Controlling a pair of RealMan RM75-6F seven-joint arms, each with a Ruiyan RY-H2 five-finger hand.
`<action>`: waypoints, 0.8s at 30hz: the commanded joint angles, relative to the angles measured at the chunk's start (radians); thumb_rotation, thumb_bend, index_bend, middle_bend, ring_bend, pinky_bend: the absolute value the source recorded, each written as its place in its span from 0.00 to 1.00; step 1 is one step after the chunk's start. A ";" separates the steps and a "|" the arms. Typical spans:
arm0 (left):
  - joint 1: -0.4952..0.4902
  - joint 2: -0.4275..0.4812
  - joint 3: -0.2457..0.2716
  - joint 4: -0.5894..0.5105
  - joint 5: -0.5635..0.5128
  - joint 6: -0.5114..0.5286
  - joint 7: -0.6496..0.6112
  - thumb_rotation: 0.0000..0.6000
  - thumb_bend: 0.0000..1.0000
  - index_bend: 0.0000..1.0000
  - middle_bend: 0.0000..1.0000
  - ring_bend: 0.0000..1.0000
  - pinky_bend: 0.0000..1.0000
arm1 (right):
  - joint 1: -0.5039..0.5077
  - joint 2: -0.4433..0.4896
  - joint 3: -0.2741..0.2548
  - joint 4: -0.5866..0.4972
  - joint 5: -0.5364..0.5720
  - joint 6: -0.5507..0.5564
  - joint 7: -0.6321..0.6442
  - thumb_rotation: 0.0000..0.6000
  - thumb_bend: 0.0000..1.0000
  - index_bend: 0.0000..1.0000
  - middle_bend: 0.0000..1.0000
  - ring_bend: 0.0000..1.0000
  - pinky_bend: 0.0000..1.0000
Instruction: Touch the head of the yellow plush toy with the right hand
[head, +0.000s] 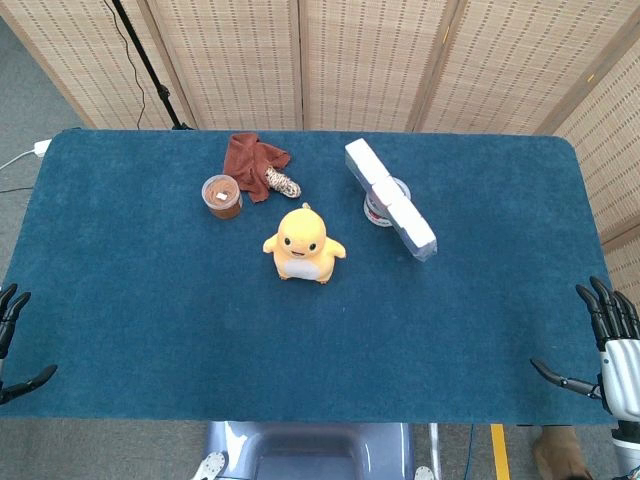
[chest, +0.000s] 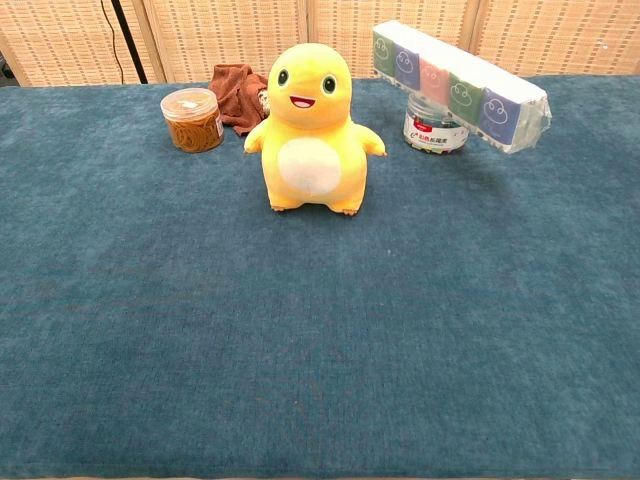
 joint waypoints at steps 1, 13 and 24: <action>0.000 0.000 0.001 0.000 0.000 -0.002 0.000 1.00 0.00 0.00 0.00 0.00 0.00 | 0.000 0.000 -0.001 0.000 0.000 -0.002 0.000 0.39 0.00 0.00 0.00 0.00 0.00; 0.004 0.004 0.000 0.000 0.001 0.007 -0.013 1.00 0.00 0.00 0.00 0.00 0.00 | 0.018 0.002 0.007 -0.002 0.005 -0.026 0.017 0.38 0.00 0.00 0.00 0.00 0.00; 0.005 0.009 -0.007 -0.003 -0.016 0.005 -0.024 1.00 0.00 0.00 0.00 0.00 0.00 | 0.167 0.034 0.081 -0.047 0.012 -0.187 -0.008 0.39 0.00 0.00 0.00 0.00 0.00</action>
